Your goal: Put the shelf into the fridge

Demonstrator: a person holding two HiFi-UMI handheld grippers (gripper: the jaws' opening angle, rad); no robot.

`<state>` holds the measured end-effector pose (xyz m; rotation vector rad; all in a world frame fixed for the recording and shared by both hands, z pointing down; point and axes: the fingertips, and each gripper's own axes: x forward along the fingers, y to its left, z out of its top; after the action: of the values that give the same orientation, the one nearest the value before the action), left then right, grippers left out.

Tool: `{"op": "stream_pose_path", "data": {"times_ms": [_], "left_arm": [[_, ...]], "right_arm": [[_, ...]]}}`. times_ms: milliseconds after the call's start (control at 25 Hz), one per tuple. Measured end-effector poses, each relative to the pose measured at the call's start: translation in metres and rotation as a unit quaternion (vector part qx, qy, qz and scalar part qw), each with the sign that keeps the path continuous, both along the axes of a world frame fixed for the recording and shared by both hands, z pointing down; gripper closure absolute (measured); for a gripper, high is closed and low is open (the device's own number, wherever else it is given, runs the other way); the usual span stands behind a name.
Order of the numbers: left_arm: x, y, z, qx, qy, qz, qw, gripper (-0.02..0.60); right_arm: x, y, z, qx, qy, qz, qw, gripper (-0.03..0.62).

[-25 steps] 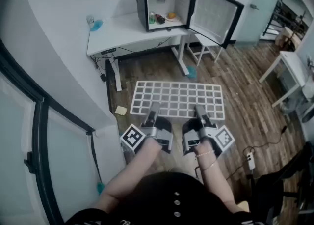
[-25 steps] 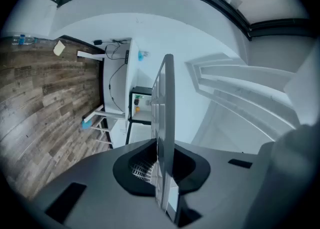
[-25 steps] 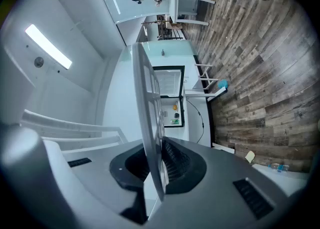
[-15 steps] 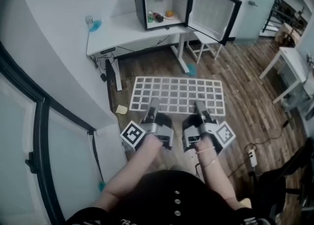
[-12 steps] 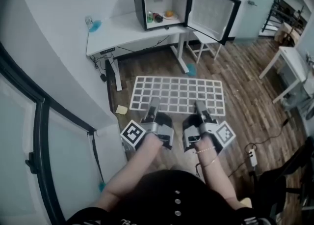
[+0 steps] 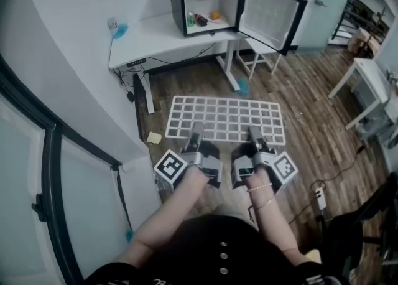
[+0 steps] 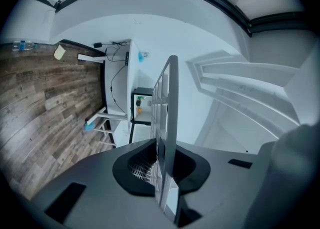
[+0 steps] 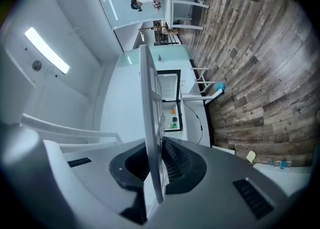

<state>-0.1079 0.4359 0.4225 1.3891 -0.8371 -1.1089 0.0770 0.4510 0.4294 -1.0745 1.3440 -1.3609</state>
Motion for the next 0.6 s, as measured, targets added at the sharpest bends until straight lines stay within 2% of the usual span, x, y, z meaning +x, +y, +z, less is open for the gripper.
{"op": "stream_pose_path", "data": {"times_ms": [400,600], "left_arm": [[-0.005,-0.022,-0.003,0.001,-0.003,-0.001,1.0000,0.546],[0.004,-0.086,-0.012,-0.007,-0.005,0.000,1.0000,0.546]], "right_arm": [[-0.006,-0.020,0.001,0.004,-0.005,0.019,1.000,0.557],[0.002,-0.083,-0.009,-0.002,-0.005,0.019,1.000,0.557]]}}
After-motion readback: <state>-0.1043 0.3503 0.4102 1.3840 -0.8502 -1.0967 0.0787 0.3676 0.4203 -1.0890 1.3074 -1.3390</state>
